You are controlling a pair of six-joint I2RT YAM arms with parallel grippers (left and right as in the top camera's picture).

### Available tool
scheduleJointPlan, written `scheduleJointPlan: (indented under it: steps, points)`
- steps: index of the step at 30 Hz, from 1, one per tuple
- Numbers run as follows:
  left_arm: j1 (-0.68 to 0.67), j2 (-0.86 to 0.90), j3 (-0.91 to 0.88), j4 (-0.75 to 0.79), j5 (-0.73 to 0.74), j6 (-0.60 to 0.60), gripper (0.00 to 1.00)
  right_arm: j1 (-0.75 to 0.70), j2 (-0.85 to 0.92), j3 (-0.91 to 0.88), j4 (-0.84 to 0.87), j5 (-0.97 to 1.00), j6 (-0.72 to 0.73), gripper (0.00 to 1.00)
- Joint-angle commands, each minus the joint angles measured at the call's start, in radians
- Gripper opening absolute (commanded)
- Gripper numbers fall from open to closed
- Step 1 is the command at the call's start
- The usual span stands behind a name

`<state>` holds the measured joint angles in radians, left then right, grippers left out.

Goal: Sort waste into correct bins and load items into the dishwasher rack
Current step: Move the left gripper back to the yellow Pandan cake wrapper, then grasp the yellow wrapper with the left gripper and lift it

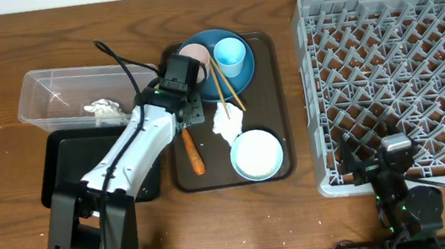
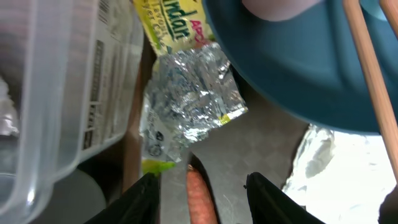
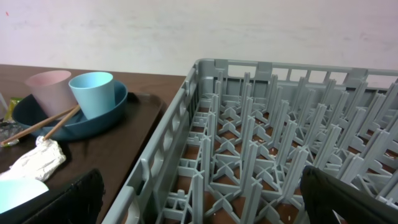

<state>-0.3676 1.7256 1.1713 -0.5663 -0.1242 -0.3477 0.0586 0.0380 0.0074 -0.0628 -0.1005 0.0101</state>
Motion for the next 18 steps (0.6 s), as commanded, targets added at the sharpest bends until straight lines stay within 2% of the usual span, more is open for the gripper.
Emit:
scheduleJointPlan:
  steps: [1,18]
  points:
    - [0.002,0.001,0.004,0.004,-0.086,-0.032,0.49,0.006,-0.007,-0.002,-0.003,-0.001,-0.011,0.99]
    - [0.003,0.053,0.003,0.04,-0.107,-0.031,0.5,0.005,-0.007,-0.002,-0.003,-0.001,-0.011,0.99]
